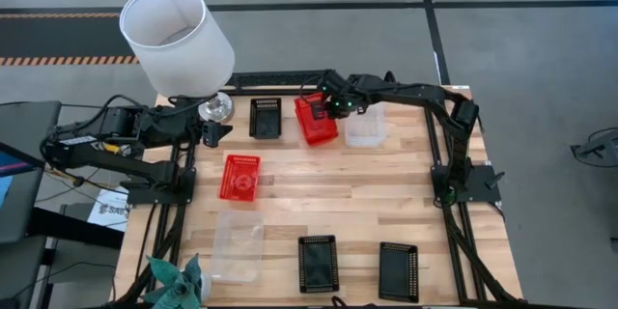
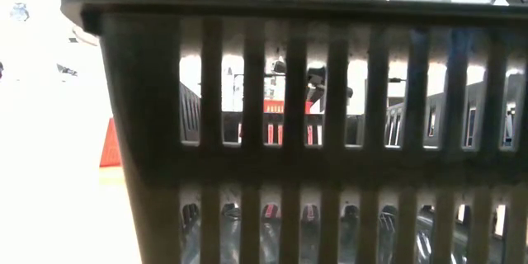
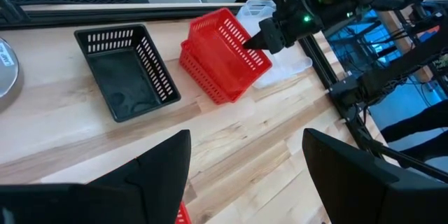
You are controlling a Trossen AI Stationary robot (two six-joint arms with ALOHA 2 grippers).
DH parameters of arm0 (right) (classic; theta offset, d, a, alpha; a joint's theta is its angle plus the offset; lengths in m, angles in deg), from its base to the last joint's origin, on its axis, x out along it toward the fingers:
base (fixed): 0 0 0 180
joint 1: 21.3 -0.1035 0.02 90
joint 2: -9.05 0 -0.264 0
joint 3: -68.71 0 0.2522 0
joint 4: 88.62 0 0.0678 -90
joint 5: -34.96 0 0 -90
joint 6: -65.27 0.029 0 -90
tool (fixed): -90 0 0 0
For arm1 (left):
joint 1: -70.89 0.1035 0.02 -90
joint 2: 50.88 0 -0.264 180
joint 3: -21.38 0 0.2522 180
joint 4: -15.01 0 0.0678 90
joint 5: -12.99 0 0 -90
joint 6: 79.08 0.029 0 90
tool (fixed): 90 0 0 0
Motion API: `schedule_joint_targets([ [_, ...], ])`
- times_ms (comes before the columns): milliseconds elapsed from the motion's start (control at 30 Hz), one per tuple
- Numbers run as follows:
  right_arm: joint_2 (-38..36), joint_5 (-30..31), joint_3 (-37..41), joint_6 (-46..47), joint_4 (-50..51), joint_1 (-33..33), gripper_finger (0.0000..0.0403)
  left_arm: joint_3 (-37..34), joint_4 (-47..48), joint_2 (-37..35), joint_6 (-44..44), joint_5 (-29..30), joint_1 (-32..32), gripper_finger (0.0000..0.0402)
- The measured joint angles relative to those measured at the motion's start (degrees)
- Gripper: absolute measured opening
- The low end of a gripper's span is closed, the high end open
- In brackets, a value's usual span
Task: Stack baskets by color
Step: Stack the bottom right red bin on the top red bin, then stack the bottom right black bin on the top black bin
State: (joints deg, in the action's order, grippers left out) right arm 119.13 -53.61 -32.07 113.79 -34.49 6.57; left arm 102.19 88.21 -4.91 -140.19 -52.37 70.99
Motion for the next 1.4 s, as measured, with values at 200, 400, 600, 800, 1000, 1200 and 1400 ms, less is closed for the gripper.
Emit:
schedule_joint_targets([
  [200,0.0,0.02,0.0,0.01,-0.07,0.03,0.0027,0.0,0.0,0.0,0.0,0.0,0.0,0.0261],
  [400,0.0,-0.22,0.0,-0.47,0.06,-0.11,0.0009,0.0,0.01,0.0,0.0,-0.01,-0.01,0.0261],
  [600,0.0,-0.24,0.0,-0.98,-0.13,-0.01,0.0048,0.0,0.0,-0.02,0.01,0.0,0.0,0.0261],
  [800,0.66,-0.31,-0.02,-0.59,-0.67,-0.47,0.0092,0.0,0.02,-0.02,0.03,0.14,0.0,0.0261],
  [1000,2.71,-2.61,0.09,-2.39,-0.42,-0.49,0.0114,0.0,0.0,0.0,-0.02,0.26,0.0,0.0261],
  [1200,-2.31,-0.77,0.04,-6.27,-0.48,0.03,0.0125,0.0,-0.07,-0.02,-0.01,0.31,0.0,0.0261],
  [1400,-5.89,-2.76,-0.07,-17.33,4.02,-5.06,0.0119,0.0,-0.15,-0.02,1.33,-0.16,-0.02,0.0261],
])
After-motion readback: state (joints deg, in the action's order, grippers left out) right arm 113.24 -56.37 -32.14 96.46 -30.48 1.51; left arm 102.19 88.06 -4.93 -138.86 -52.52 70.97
